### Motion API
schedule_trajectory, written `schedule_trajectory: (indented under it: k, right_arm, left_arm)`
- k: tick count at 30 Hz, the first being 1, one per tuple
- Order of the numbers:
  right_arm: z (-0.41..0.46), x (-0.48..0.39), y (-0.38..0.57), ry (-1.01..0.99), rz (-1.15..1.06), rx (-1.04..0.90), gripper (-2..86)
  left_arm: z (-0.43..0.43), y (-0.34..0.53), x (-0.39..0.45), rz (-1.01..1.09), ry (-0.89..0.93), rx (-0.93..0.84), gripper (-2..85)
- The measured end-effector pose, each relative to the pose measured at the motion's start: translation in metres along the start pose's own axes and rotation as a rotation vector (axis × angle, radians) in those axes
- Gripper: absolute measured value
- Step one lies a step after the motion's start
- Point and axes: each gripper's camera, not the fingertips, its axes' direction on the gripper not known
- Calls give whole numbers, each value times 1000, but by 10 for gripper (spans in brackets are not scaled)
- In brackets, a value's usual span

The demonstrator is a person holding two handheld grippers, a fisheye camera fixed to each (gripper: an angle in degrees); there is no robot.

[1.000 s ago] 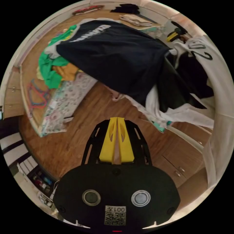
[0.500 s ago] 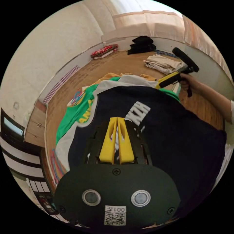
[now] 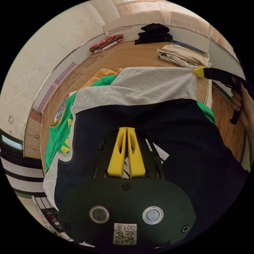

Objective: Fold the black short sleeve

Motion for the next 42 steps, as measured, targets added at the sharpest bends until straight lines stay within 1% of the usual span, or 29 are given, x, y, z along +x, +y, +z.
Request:
schedule_trajectory:
  k: [2, 4, 6, 8, 11, 16, 18, 20, 21, 24, 28, 30, 32, 33, 35, 36, 38, 40, 42]
  right_arm:
    - [-21, -14, 9, 203, -27, 88, 13]
    - [-28, -15, 12, 287, -32, 98, 16]
    - [-24, -7, 10, 203, -55, 32, 22]
    - [-10, 0, 3, 71, -125, -67, 44]
    - [9, -8, -2, 40, -226, -207, 87]
    - [29, -36, 8, -6, -288, -241, 124]
    - [42, -47, 11, 51, -322, -239, 128]
    - [62, -63, 13, 169, -388, -281, 133]
    - [66, -66, 14, 189, -400, -288, 134]
    - [72, -83, 12, 248, -447, -256, 119]
    - [71, -109, 9, 279, -530, -221, 53]
    - [65, -121, 9, 308, -530, -171, 42]
    - [52, -144, 14, 394, -537, -49, 37]
    - [49, -152, 16, 423, -543, -18, 36]
    - [43, -190, 29, 550, -633, 78, 34]
    - [45, -199, 33, 591, -672, 88, 33]
    - [61, -223, 40, 742, -780, 70, 33]
    - [66, -233, 38, 771, -801, 63, 33]
    - [60, -250, 34, 750, -864, 110, 35]
  left_arm:
    - [8, -12, -3, -10, 16, -11, -10]
    - [14, -21, -5, -21, 29, -20, -10]
    - [19, -29, -6, -25, 31, -25, -10]
    - [24, -39, -4, -11, 9, -26, -10]
    - [30, -48, 0, 7, -27, -13, -10]
    - [41, -63, 2, 27, -68, -9, -10]
    - [45, -69, 2, 35, -81, -16, -10]
    - [50, -76, 0, 47, -92, -21, -10]
    - [51, -77, -1, 49, -93, -21, -10]
    - [56, -83, -8, 39, -76, -9, -10]
    - [64, -89, -21, 11, -41, 2, -10]
    - [67, -92, -25, 9, -40, 3, -10]
    - [69, -95, -29, 11, -45, 11, -10]
    - [69, -95, -30, 11, -45, 15, -10]
    - [67, -96, -37, -6, -27, 22, -10]
    - [67, -96, -39, -13, -19, 16, -10]
    - [65, -92, -50, -64, 45, -10, -10]
    - [62, -87, -58, -88, 101, -11, -10]
    - [58, -79, -65, -94, 133, -2, -10]
